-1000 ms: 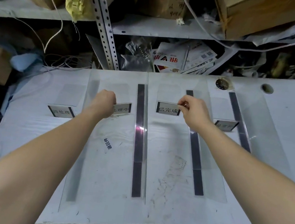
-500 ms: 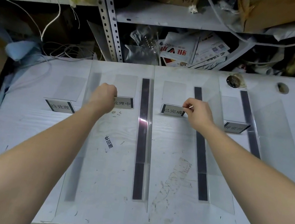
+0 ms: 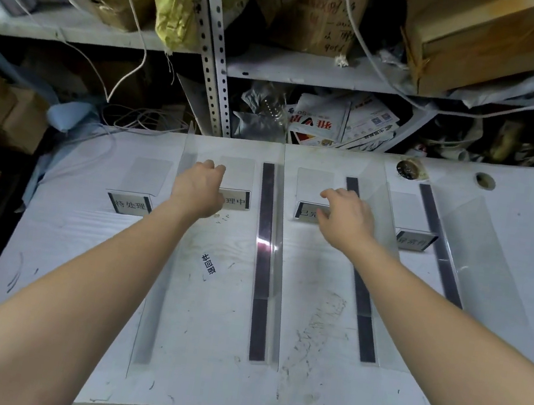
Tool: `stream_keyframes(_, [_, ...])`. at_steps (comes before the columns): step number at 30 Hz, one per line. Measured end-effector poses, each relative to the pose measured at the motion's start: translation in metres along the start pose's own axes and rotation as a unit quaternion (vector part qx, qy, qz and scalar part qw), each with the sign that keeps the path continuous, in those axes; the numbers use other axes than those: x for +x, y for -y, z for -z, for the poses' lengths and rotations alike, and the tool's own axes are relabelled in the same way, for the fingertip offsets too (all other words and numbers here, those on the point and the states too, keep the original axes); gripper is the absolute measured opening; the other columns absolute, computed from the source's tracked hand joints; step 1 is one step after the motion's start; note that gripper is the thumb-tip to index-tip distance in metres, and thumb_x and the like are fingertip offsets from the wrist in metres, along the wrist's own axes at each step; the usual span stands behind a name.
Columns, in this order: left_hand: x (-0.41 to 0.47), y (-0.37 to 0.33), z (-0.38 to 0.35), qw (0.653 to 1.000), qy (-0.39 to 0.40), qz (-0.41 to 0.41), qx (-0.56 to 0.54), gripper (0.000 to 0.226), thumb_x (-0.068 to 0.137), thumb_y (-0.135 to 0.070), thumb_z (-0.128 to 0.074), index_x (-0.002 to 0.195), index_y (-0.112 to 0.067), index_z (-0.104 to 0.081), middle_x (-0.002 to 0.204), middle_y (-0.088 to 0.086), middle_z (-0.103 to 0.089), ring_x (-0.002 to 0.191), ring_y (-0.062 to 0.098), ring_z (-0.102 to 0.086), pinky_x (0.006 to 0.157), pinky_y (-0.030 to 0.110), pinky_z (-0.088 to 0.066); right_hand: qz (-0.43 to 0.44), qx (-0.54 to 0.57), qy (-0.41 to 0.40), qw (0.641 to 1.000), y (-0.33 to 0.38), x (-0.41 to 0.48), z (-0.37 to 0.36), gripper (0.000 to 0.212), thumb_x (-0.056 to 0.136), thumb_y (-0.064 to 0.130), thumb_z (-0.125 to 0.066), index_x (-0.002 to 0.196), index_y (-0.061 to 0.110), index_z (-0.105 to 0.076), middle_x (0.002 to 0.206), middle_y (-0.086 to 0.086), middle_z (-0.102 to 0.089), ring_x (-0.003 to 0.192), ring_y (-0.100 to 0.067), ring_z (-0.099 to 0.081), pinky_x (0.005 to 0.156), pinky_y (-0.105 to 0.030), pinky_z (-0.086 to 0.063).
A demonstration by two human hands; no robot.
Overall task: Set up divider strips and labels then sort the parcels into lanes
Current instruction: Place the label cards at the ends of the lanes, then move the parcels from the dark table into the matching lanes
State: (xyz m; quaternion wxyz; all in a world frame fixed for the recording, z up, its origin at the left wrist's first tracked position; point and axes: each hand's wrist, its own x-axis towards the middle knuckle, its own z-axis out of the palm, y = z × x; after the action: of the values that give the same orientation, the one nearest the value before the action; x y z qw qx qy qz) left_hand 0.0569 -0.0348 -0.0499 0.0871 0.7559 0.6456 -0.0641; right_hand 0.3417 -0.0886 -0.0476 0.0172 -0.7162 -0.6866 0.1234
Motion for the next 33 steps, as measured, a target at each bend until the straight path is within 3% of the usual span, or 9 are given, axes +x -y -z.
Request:
stream_keyframes(5, [-0.038, 0.005, 0.029, 0.999, 0.018, 0.022, 0.014, 0.061, 0.092, -0.036, -0.061, 0.145, -0.015, -0.042, 0.142, 0.010, -0.049, 0.127, 0.033, -0.051, 0.095, 0.043, -0.050, 0.023, -0.042, 0.041, 0.998, 0.036, -0.021, 0.029, 0.053, 0.100, 0.037, -0.055, 0.150, 0.023, -0.046, 0.152, -0.003, -0.048, 0.138, -0.029, -0.042, 0.109, -0.044, -0.034])
stream_keyframes(20, [-0.255, 0.067, 0.132, 0.980, -0.059, 0.170, 0.088, 0.066, 0.091, -0.057, -0.057, 0.145, -0.022, -0.043, 0.139, 0.009, -0.053, 0.122, 0.032, -0.055, 0.092, 0.046, -0.050, 0.183, -0.068, 0.022, 0.981, 0.179, -0.125, 0.105, 0.054, 0.094, 0.034, -0.057, 0.148, 0.031, -0.048, 0.140, -0.004, -0.059, 0.129, -0.029, -0.053, 0.089, -0.038, -0.046])
stream_keyframes(24, [-0.306, 0.103, 0.140, 0.973, -0.068, 0.209, 0.067, 0.067, 0.092, -0.054, -0.056, 0.148, -0.023, -0.040, 0.138, 0.008, -0.052, 0.123, 0.032, -0.055, 0.090, 0.045, -0.050, 0.224, -0.071, 0.023, 0.972, 0.236, -0.150, 0.106, 0.053, 0.096, 0.038, -0.056, 0.147, 0.029, -0.047, 0.144, -0.005, -0.056, 0.133, -0.030, -0.050, 0.101, -0.042, -0.043])
stream_keyframes(33, [-0.405, 0.225, 0.145, 0.967, -0.084, 0.237, 0.034, 0.065, 0.093, -0.053, -0.054, 0.149, -0.022, -0.039, 0.139, 0.008, -0.049, 0.124, 0.032, -0.052, 0.088, 0.043, -0.052, 0.269, -0.050, 0.015, 0.962, 0.382, -0.203, 0.091, 0.057, 0.094, 0.040, -0.057, 0.150, 0.031, -0.044, 0.146, -0.002, -0.054, 0.136, -0.028, -0.047, 0.100, -0.042, -0.042])
